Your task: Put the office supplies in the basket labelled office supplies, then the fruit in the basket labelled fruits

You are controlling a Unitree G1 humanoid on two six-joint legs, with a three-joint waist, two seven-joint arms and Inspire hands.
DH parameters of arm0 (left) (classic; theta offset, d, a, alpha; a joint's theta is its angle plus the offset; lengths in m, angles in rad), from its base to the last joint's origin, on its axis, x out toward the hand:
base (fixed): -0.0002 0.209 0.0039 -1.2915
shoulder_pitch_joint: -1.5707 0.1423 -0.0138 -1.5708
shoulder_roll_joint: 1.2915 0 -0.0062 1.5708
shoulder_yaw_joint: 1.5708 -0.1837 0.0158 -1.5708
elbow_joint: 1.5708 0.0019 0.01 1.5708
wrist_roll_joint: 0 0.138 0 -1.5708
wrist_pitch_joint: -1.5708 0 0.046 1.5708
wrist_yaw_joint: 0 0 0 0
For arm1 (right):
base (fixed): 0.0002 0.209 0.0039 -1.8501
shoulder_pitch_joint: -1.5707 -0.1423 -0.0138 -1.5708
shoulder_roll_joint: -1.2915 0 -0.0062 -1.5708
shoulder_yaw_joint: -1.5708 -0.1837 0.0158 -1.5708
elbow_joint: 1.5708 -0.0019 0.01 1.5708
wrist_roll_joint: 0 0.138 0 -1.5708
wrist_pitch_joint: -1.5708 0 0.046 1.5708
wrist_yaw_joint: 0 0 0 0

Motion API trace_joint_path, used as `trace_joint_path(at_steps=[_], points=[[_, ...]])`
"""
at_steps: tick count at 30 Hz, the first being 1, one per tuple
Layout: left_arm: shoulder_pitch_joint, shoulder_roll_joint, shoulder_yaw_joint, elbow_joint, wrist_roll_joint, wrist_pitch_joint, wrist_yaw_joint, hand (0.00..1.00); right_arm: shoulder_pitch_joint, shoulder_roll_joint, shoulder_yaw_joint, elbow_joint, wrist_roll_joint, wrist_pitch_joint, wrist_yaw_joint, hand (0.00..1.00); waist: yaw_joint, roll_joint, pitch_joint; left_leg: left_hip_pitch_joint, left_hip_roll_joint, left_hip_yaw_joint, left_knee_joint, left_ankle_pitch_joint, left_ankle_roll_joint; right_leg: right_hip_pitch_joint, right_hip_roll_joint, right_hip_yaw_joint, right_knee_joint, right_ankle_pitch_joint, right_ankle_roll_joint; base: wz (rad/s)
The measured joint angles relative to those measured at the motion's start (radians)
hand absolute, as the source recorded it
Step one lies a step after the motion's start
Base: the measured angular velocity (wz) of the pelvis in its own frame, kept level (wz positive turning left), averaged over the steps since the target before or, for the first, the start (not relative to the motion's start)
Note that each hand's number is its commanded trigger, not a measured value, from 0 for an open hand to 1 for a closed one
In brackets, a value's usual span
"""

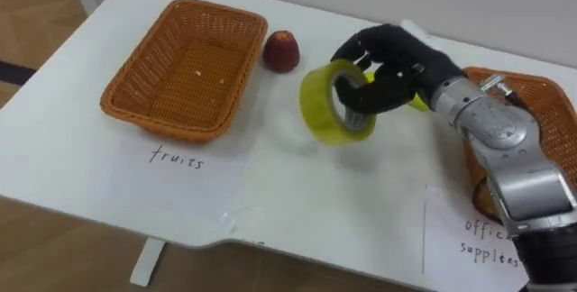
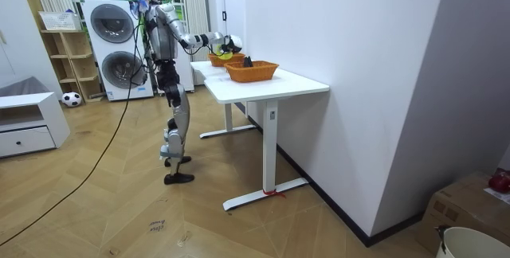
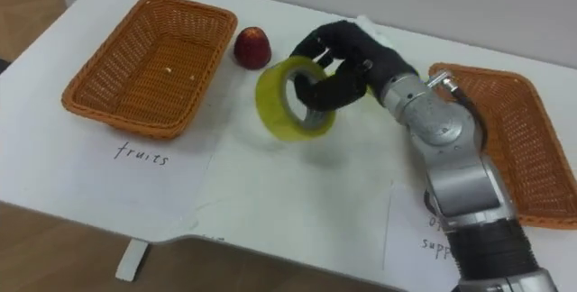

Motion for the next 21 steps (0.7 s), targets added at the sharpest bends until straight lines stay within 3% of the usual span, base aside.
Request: trace_joint_path(at_steps=[3,6,21], points=[[0.0,-0.001,0.003,0.001,0.0,0.0,-0.001,0.0,0.004,0.0,-0.029,-0.036,0.003,-0.003,-0.034,1.0,-0.01,0.002,-0.0025,0.002,0.0,0.006,0.0,0.0,0.0,-0.001,0.0,0.003,0.002,0.0,0.0,-0.05],[0.007,-0.006,0.008,0.001,-0.002,0.0,-0.001,0.0,0.004,0.0,-0.046,-0.04,0.022,-0.026,-0.084,1.0,-0.023,0.009,-0.0124,0.008,0.0,0.006,0.0,0.0,0.0,0.005,0.0,0.005,0.002,0.0,0.0,0.0],[0.053,-0.017,0.024,-0.07,-0.039,-0.018,0.007,0.0,0.004,-0.019,-0.11,-0.078,0.138,-0.038,-0.178,1.0,-0.054,0.018,-0.0085,0.025,0.006,0.033,-0.018,0.0,0.0,0.003,0.005,0.026,0.001,0.0,0.0,-0.04]])
